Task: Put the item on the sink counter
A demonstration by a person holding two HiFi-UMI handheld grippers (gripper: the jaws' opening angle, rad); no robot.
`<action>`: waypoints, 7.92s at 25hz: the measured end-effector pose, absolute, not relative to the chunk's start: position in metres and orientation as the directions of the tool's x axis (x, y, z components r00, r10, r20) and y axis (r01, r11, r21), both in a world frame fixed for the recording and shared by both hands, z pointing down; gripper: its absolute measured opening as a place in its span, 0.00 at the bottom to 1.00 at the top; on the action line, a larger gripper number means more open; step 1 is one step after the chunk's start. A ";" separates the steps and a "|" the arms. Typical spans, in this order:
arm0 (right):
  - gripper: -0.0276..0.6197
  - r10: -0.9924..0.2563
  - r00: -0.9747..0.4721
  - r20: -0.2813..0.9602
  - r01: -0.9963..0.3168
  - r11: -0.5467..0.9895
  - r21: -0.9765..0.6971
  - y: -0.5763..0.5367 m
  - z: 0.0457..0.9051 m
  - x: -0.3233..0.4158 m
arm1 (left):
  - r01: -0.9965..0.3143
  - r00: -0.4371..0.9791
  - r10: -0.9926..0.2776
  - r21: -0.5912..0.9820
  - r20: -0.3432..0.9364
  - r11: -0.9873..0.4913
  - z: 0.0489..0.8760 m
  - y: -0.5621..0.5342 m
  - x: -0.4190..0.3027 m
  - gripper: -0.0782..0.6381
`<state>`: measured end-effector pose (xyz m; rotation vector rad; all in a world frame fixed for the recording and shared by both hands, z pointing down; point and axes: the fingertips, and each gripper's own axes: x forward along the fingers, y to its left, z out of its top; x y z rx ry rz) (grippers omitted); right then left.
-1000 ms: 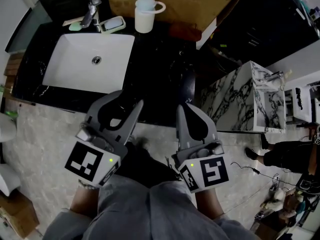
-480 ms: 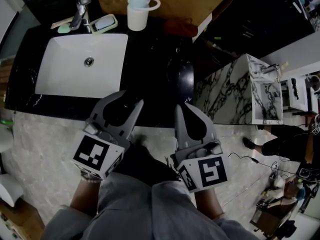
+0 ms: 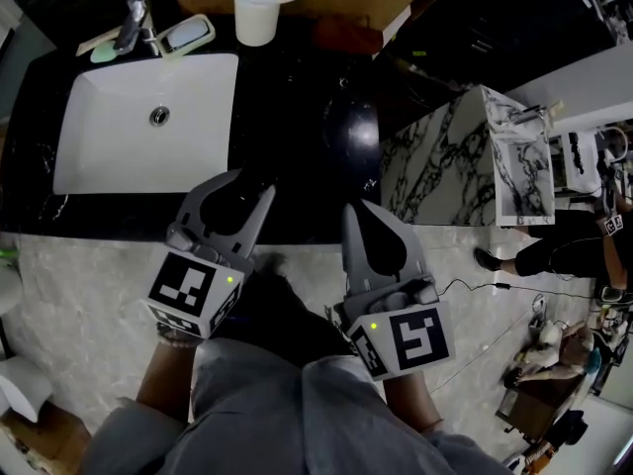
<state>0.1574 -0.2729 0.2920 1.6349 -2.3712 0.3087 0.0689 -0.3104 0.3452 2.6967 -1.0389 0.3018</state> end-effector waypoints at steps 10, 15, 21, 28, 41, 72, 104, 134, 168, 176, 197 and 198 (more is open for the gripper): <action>0.04 -0.886 -0.330 0.325 -0.940 0.339 -0.031 -0.273 0.303 0.154 | -0.696 0.712 -0.636 0.173 0.299 -0.697 0.373 -0.316 0.064 0.24; 0.04 -0.879 -0.336 0.339 -0.938 0.345 -0.036 -0.271 0.306 0.152 | -0.690 0.713 -0.639 0.129 0.289 -0.712 0.373 -0.316 0.069 0.24; 0.04 -0.874 -0.345 0.342 -0.935 0.353 -0.042 -0.267 0.307 0.147 | -0.674 0.722 -0.632 0.080 0.283 -0.734 0.373 -0.306 0.075 0.24; 0.04 -0.865 -0.364 0.346 -0.927 0.371 -0.049 -0.260 0.307 0.137 | -0.655 0.740 -0.624 0.060 0.253 -0.753 0.375 -0.304 0.075 0.24; 0.04 -0.872 -0.375 0.315 -0.923 0.383 -0.038 -0.249 0.300 0.135 | -0.638 0.743 -0.619 -0.010 0.254 -0.770 0.378 -0.298 0.079 0.24; 0.04 -0.850 -0.429 0.305 -0.897 0.442 -0.028 -0.256 0.295 0.107 | -0.651 0.740 -0.610 0.075 0.284 -0.755 0.378 -0.289 0.043 0.37; 0.04 -0.838 -0.520 0.166 -0.851 0.525 -0.013 -0.275 0.241 0.090 | -0.748 0.664 -0.740 0.097 0.106 -0.657 0.245 -0.287 0.003 0.12; 0.04 -0.771 -0.631 0.086 -0.774 0.633 -0.008 -0.281 0.207 0.054 | -0.831 0.556 -0.827 0.020 0.087 -0.556 0.208 -0.274 -0.033 0.12; 0.04 -0.516 -0.846 0.134 -0.523 0.852 -0.017 -0.283 0.230 -0.064 | -0.951 0.310 -0.942 0.036 0.128 -0.307 0.223 -0.260 -0.131 0.12; 0.04 -0.500 -0.854 0.140 -0.507 0.862 -0.011 -0.279 0.231 -0.067 | -0.952 0.305 -0.943 0.048 0.135 -0.301 0.227 -0.258 -0.130 0.12; 0.04 -0.495 -0.858 0.136 -0.501 0.865 -0.010 -0.272 0.230 -0.061 | -0.950 0.312 -0.942 0.044 0.125 -0.309 0.223 -0.254 -0.120 0.12; 0.04 -0.496 -0.858 0.136 -0.501 0.865 -0.009 -0.272 0.230 -0.060 | -0.950 0.312 -0.942 0.043 0.126 -0.309 0.222 -0.254 -0.119 0.12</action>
